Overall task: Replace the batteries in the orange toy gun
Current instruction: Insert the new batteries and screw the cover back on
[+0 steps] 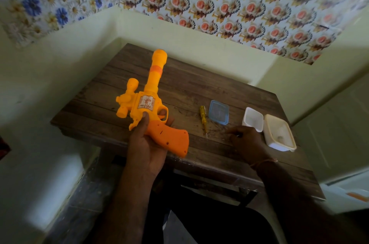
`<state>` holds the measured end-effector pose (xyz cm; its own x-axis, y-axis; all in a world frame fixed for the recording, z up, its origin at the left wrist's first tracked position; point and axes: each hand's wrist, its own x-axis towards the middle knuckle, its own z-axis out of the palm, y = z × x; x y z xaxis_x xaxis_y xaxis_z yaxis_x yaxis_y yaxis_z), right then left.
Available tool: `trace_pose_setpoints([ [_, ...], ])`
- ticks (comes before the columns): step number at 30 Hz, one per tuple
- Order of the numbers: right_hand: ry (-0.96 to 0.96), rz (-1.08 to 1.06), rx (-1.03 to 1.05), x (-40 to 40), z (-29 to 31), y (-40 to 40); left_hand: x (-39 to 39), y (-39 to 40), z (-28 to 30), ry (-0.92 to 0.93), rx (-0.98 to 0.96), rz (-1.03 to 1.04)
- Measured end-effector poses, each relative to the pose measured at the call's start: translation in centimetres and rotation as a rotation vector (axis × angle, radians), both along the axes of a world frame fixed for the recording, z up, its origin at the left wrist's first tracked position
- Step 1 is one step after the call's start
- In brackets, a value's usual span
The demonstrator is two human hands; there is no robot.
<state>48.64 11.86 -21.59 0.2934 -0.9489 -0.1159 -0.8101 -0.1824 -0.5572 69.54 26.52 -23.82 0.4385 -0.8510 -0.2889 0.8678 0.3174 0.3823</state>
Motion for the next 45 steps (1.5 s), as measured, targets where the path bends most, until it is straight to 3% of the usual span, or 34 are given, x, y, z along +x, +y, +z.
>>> trace_pose_setpoints([
  [7,0.192,0.095,-0.052,1.0,-0.3,0.2,0.1,-0.1,-0.1,-0.009,-0.014,0.009],
  [12,0.425,0.146,-0.303,1.3,-1.1,1.6,0.3,-0.2,-0.4,-0.001,-0.001,0.014],
  [17,0.516,0.184,-0.356,1.6,-1.8,2.6,0.2,-0.3,-0.4,-0.004,-0.015,0.005],
  [23,0.534,0.218,-0.27,1.3,-1.8,1.7,0.3,-0.2,-0.5,-0.004,-0.021,0.002],
  [38,0.6,0.321,-0.354,1.8,-0.4,2.1,0.1,0.0,-0.1,0.005,-0.028,0.016],
  [45,0.489,0.338,-0.242,1.4,0.2,0.6,0.0,0.0,0.0,0.015,-0.011,0.019],
])
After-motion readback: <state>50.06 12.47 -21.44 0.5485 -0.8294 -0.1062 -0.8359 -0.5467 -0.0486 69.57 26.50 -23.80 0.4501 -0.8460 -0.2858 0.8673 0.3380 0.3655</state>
